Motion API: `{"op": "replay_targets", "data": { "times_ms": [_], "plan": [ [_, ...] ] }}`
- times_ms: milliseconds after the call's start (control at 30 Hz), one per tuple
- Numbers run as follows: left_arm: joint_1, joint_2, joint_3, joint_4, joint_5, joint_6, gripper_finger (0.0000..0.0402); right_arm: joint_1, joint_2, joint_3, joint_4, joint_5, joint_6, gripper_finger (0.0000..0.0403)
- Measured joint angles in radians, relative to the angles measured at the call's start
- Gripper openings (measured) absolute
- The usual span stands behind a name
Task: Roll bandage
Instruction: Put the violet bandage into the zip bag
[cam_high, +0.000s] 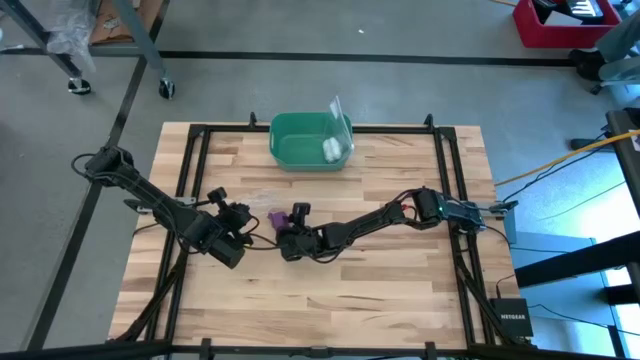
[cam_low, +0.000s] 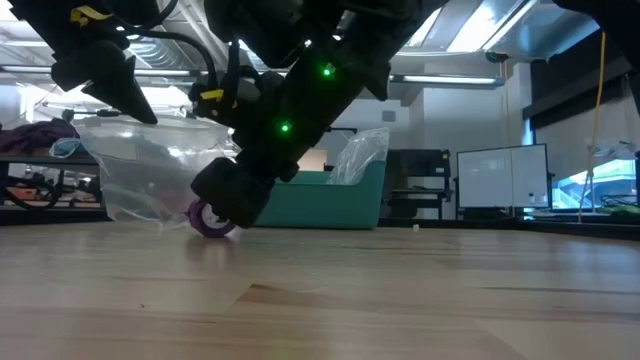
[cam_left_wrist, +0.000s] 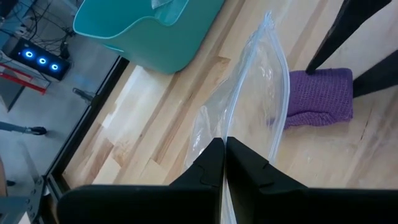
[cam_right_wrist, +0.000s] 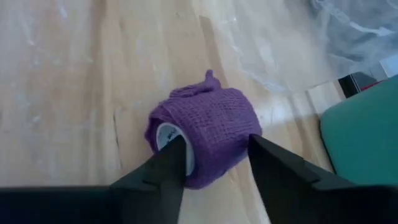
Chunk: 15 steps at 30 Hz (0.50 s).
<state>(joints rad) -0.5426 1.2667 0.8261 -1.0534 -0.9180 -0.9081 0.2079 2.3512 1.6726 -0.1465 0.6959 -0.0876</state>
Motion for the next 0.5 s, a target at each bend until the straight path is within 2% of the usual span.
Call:
{"op": "replay_targets", "data": {
  "times_ms": [100,267,500],
  "plan": [
    [0.000,0.000,0.000,0.000,0.009,0.021,0.0008,-0.006,0.000,0.000,0.003,0.001,0.005,0.0135],
    [0.000,0.000,0.000,0.000,0.036,0.046,0.0007,-0.012,0.000,0.000,0.006,0.019,0.007,0.0024],
    [-0.001,0.000,0.000,0.004,0.055,0.049,0.0002,0.065,-0.087,-0.001,-0.070,0.007,-0.041,0.0020]
  ]
}}
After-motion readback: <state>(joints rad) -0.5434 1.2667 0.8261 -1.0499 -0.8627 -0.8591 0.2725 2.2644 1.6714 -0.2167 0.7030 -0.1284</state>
